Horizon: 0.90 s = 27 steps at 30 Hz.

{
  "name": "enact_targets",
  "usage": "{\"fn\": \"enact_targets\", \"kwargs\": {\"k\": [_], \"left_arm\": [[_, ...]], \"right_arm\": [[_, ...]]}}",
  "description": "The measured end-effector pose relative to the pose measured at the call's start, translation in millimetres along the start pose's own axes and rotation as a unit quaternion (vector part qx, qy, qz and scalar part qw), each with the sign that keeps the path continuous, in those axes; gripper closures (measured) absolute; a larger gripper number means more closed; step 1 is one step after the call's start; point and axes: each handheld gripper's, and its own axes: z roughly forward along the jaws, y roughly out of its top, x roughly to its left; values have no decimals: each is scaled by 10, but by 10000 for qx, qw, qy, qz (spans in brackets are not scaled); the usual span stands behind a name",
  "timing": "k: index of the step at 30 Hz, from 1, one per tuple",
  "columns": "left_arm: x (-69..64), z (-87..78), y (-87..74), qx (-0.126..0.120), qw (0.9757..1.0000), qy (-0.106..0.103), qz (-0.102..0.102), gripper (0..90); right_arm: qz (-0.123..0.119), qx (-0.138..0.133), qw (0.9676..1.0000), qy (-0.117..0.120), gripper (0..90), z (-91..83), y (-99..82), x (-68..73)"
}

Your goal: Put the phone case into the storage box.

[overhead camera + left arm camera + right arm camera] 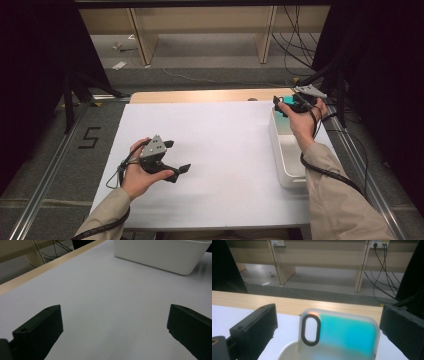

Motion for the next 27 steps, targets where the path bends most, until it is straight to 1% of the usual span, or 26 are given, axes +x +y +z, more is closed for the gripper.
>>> {"fn": "enact_targets", "kwargs": {"k": [2, 9, 14, 19, 23, 27], "left_arm": [[-2, -1, 0, -2, 10000, 2, -1, 0], [-1, -7, -1, -6, 10000, 10, -10, 0], [-5, -9, 1, -6, 10000, 9, -8, 0], [-10, -8, 5, -17, 10000, 9, -11, 0], [-9, -5, 4, -11, 10000, 17, -11, 0], [-13, -3, 9, -12, 10000, 20, -8, 0]], "right_arm": [[21, -24, 10000, 52, 30, -21, 22, 11], [-20, -87, 9997, 205, 50, -126, 90, 61], [-74, -93, 9995, 299, 62, -194, 105, 93], [-156, -94, 9988, 444, 77, -275, 125, 142], [-340, 10, 9970, 689, 100, -365, 119, 193], [-454, 111, 9949, 889, 112, -452, 98, 244]]}}
